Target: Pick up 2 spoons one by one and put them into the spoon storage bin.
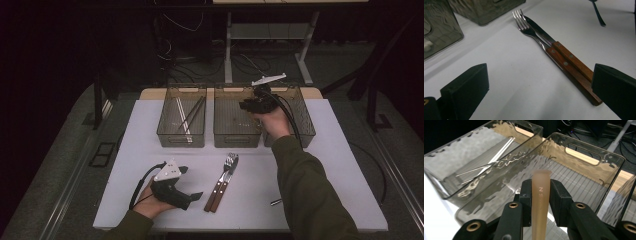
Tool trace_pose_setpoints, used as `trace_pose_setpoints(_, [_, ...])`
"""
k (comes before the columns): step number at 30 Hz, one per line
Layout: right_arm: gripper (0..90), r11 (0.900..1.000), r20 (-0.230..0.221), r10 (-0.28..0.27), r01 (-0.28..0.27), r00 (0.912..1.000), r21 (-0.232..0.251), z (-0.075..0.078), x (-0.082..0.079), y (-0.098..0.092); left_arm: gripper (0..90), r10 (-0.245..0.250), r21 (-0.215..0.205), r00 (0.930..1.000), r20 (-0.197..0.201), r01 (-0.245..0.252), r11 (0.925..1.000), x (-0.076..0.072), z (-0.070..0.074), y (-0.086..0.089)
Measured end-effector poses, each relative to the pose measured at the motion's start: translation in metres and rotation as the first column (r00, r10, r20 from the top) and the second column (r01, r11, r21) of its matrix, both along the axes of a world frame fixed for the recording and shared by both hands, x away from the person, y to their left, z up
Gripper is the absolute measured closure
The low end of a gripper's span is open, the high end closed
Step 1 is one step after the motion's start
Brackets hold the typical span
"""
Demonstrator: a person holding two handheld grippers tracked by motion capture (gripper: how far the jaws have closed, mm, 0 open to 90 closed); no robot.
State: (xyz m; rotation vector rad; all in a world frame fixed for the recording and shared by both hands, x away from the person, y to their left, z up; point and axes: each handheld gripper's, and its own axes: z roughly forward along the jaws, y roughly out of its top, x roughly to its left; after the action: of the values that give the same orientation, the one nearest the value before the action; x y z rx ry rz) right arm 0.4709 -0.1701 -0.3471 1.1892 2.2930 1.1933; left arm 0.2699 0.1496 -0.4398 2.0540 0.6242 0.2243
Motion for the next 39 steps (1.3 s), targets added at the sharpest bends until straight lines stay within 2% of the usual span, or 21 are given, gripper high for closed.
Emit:
trace_pose_setpoints(10, [73.6,0.999,-0.029,-0.003,0.002,0.9996,-0.033,-0.016,0.016,0.01,0.2,-0.002,-0.006,1.0,-0.004,0.002,1.0,0.0,0.0,0.0])
trace_pose_setpoints(17, [73.5,0.998,-0.057,0.008,-0.011,0.9983,-0.061,-0.029,0.019,0.018,0.2,-0.009,0.0,1.0,-0.001,0.009,1.0,0.0,0.0,0.0])
trace_pose_setpoints(19, [73.4,0.997,-0.063,0.015,-0.02,0.9979,-0.074,-0.031,0.018,0.02,0.3,-0.01,0.003,1.0,-0.001,0.01,0.9999,0.0,0.0,0.0])
trace_pose_setpoints(22, [72.1,0.993,-0.072,0.018,-0.026,0.9973,-0.118,-0.034,0.018,0.023,0.2,-0.013,0.004,0.9999,0.005,0.013,0.9999,0.0,0.0,0.0])
trace_pose_setpoints(23, [67.3,0.991,-0.069,0.013,-0.022,0.9975,-0.129,-0.034,0.017,0.023,0.2,-0.011,0.003,0.9999,0.0,0.011,0.9999,0.0,0.0,0.0])
trace_pose_setpoints(24, [62.0,0.992,-0.07,0.011,-0.02,0.9975,-0.123,-0.034,0.017,0.023,0.2,-0.011,0.002,0.9999,0.0,0.011,0.9999,0.0,0.0,-0.001])
trace_pose_setpoints(26, [58.5,0.994,-0.088,0.033,-0.041,0.9956,-0.099,-0.032,0.017,0.022,0.2,-0.012,0.003,0.9999,0.0,0.012,0.9999,0.0,0.0,-0.001])
trace_pose_setpoints(28, [56.1,0.993,-0.059,0.031,-0.037,0.9978,-0.108,-0.028,0.014,0.021,0.2,-0.011,0.0,0.9999,-0.005,0.011,0.9999,0.0,0.0,-0.001])
trace_pose_setpoints(31, [53.3,0.997,-0.059,0.04,-0.044,0.9975,-0.064,-0.021,0.01,0.018,0.3,-0.007,-0.007,1.0,-0.007,0.007,1.0,0.0,-0.001,-0.002])
trace_pose_setpoints(34, [49.7,0.998,-0.058,0.058,-0.058,0.9966,-0.008,-0.014,0.005,0.013,0.3,-0.013,0.005,0.9999,0.001,0.013,0.9999,0.0,0.0,0.0])
trace_pose_setpoints(37, [46.2,0.997,-0.051,0.077,-0.076,0.9958,0.018,-0.008,-0.004,0.008,0.2,-0.013,0.004,0.9999,0.0,0.013,0.9999,0.0,0.0,0.0])
trace_pose_setpoints(39, [46.2,0.997,-0.026,0.08,-0.08,0.9964,0.02,-0.005,-0.011,0.004,0.2,-0.008,-0.006,1.0,-0.001,0.008,0.9999,0.0,-0.001,-0.001])
